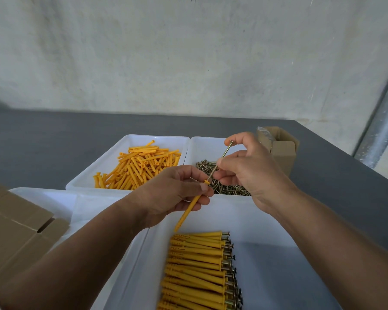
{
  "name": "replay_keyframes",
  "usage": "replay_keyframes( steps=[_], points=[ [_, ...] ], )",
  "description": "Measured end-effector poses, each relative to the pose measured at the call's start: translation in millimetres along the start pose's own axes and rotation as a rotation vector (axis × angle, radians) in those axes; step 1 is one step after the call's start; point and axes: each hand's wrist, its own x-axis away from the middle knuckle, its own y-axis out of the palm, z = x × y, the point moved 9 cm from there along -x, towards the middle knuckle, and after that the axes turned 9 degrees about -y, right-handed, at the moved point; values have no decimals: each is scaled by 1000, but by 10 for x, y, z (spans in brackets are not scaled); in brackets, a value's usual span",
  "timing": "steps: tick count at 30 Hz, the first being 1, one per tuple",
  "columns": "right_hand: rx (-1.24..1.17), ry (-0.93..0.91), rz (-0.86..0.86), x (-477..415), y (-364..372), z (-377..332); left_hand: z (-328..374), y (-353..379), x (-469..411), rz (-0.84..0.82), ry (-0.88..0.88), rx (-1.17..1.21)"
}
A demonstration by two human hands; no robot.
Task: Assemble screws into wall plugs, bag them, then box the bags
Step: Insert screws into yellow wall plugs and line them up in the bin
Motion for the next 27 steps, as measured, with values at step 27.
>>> replay_keyframes(
  steps=[27],
  points=[
    [1158, -278, -638, 586, 443, -58, 110, 89, 77, 37, 47, -566]
  ],
)
